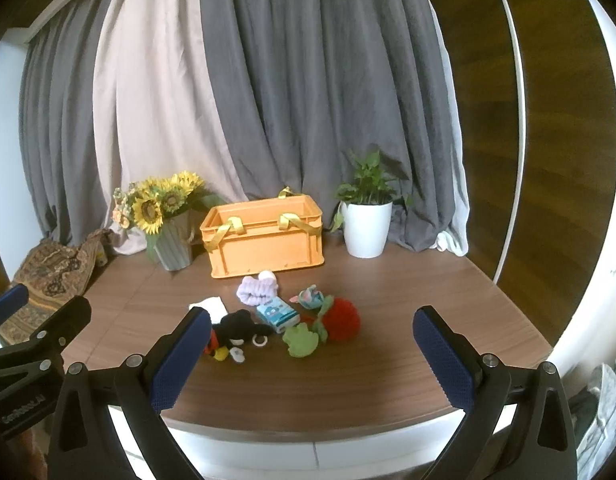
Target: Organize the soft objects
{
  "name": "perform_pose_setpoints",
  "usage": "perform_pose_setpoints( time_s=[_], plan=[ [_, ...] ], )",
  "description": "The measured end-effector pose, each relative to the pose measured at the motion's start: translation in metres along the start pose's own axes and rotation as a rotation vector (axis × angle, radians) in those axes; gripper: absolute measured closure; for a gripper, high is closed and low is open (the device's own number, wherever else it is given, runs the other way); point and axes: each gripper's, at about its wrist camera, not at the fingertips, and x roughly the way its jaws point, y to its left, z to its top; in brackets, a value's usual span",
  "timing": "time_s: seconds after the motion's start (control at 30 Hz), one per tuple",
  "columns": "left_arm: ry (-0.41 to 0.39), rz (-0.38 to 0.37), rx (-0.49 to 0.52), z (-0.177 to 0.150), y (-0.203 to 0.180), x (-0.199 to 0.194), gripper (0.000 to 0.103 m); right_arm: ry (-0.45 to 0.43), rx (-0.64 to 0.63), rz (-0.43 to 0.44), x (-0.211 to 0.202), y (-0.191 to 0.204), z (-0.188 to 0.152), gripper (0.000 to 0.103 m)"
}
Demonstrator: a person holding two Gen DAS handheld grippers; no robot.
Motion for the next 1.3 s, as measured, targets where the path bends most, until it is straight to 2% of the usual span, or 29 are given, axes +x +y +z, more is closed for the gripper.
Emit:
perform_pose_setpoints(
  time_s=[0.37, 0.6, 0.9, 1.17, 1.3],
  plan=[
    [0.079, -0.049, 0.068, -0.008, 0.002, 0.066, 0.000, 0.098, 0.040, -0.006, 0.060, 0.006, 0.000, 0.001],
    [0.117, -0.114, 0.114, -0.014, 0.009, 0.115, 0.003, 0.161, 0.053, -0.029, 0.107, 0.014, -0.004, 0.001],
    [0.193, -0.238, 0.173, -0.025, 0.011, 0.176, 0.008, 0.226, 0.084, -0.073, 0.156, 0.025, -0.021, 0.001],
    [0.280, -0.266, 0.150, -0.041, -0.001, 0.219, 0.013, 0.294, 0.084, -0.063, 0.199, 0.021, -0.036, 0.004],
    [0.324, -0.237, 0.132, -0.049, -0.010, 0.238, 0.016, 0.345, 0.077, -0.023, 0.226, 0.014, -0.044, 0.008]
  ],
)
